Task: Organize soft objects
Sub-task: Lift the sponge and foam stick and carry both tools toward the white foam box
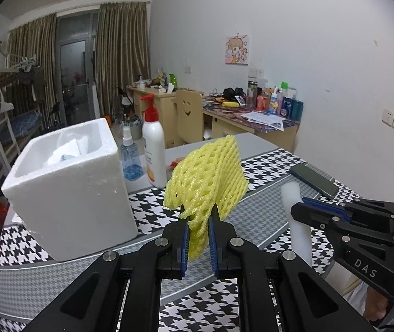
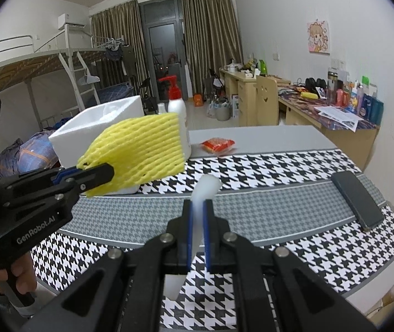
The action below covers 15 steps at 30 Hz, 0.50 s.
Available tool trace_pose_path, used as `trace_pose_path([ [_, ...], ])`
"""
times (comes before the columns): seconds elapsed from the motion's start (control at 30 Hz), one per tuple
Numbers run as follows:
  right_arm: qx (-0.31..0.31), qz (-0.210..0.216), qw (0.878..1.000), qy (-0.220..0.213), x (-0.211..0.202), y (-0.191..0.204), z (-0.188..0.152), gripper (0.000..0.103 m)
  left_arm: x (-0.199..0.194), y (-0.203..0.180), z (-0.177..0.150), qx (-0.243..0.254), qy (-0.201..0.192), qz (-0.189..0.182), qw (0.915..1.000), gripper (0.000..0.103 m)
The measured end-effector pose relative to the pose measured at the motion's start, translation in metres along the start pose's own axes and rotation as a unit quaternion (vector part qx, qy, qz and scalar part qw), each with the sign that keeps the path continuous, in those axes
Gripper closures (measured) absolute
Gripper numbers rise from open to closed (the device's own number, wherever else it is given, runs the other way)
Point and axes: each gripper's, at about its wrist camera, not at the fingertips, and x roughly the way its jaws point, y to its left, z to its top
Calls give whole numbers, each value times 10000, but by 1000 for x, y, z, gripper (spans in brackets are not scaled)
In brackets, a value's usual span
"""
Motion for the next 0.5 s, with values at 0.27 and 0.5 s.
trace_pose_path([
  [0.27,-81,134,9997,-191,-2,6,15,94,-11,8,9,15,-174,186,9997,90],
  [0.5,-196,285,9988,-337,-1,15,29,94,-21,20,19,34,-309,351,9989,90],
])
